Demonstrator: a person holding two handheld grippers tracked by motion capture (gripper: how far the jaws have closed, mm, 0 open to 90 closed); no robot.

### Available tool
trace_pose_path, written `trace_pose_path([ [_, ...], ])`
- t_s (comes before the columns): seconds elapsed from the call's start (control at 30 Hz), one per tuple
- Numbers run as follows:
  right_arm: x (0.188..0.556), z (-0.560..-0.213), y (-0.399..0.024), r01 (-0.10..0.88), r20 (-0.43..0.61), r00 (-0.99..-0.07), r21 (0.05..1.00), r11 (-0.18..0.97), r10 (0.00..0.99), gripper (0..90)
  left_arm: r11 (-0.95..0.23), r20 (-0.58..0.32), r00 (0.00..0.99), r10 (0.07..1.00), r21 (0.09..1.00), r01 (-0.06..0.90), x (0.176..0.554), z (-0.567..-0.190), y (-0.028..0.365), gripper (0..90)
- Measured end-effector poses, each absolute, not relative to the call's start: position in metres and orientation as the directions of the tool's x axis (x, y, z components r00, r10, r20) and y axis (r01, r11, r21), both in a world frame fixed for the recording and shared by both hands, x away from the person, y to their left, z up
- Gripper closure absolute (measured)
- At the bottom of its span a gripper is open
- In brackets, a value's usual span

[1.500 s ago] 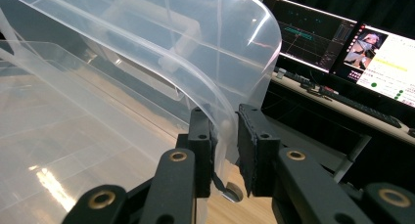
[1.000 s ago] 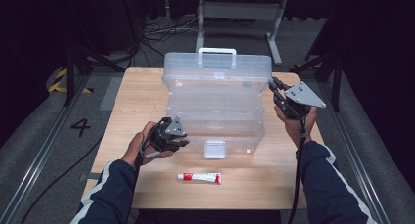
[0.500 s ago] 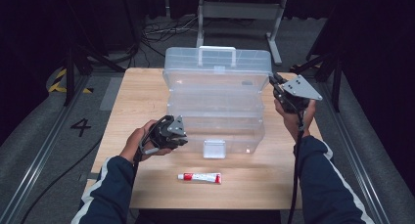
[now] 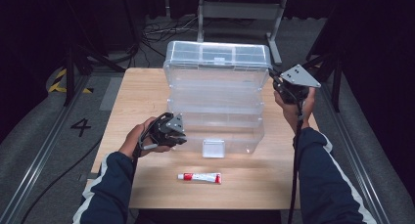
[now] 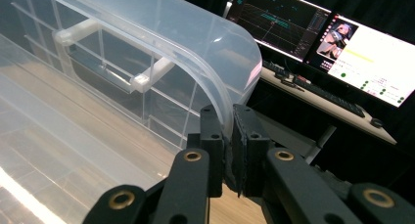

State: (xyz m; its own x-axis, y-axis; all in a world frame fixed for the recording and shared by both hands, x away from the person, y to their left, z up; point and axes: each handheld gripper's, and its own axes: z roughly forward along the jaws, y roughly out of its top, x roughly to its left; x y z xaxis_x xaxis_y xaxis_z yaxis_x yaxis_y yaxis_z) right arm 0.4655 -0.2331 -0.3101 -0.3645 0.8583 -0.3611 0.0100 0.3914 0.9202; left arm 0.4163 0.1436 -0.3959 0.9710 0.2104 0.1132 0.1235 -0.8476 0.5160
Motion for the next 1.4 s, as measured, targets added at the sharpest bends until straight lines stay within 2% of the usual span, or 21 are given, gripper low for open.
trace_pose_path([
  [0.17,0.472,-0.308,-0.233,0.022,-0.342,-0.363,0.927,0.375,0.867,84.6,-0.848,0.097,0.977,0.191,0.517,0.115,0.419,-0.396,0.145,80.6],
  [0.37,0.475,-0.307,-0.233,0.030,-0.341,-0.361,0.926,0.376,0.868,84.7,-0.845,0.113,0.971,0.208,0.522,0.121,0.419,-0.397,0.146,80.1],
  [1.4,0.489,-0.301,-0.231,0.073,-0.309,-0.355,0.932,0.356,0.882,84.9,-0.822,0.068,0.975,0.211,0.552,0.139,0.425,-0.400,0.150,80.2],
])
